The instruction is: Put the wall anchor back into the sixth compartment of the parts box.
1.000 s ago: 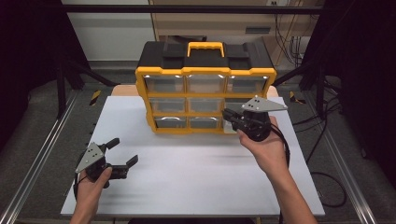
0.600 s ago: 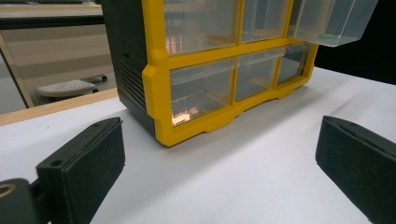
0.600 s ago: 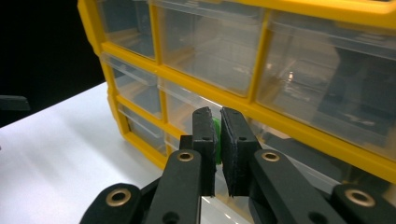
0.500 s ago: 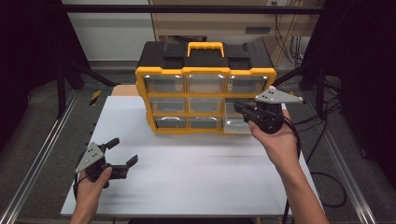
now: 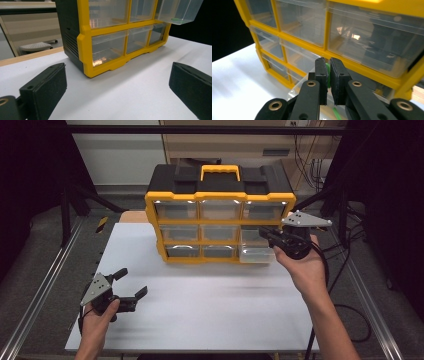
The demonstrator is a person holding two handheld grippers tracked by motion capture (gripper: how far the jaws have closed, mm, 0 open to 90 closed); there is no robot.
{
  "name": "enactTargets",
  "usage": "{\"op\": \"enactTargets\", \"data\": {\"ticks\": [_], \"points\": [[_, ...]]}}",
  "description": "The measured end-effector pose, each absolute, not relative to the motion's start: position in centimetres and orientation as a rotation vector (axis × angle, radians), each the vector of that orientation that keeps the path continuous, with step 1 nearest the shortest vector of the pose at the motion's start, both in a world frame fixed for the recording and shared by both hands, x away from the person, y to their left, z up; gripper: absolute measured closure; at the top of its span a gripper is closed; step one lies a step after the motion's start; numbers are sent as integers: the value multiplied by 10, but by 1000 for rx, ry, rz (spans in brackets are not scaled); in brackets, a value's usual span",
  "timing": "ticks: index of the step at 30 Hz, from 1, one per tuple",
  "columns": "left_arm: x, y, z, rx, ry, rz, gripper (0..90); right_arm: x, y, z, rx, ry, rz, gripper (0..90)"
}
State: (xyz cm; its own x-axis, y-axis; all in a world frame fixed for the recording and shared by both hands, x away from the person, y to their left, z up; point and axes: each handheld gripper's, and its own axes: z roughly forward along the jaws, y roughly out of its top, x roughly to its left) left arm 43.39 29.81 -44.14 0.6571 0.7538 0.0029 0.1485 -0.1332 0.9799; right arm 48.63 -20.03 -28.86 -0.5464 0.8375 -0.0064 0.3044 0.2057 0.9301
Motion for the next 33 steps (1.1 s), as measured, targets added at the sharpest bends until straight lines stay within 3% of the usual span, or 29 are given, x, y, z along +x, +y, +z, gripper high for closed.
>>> {"op": "enactTargets", "data": {"ticks": [24, 29, 33], "points": [[435, 296, -441, 1660, 741, 619, 16, 507, -202, -301, 1122, 2048, 1182, 842], [434, 297, -441, 1659, 744, 619, 17, 508, -203, -300, 1134, 2012, 1204, 694], [435, 295, -441, 1663, 741, 617, 17, 504, -203, -297, 1122, 1973, 1253, 445]]}}
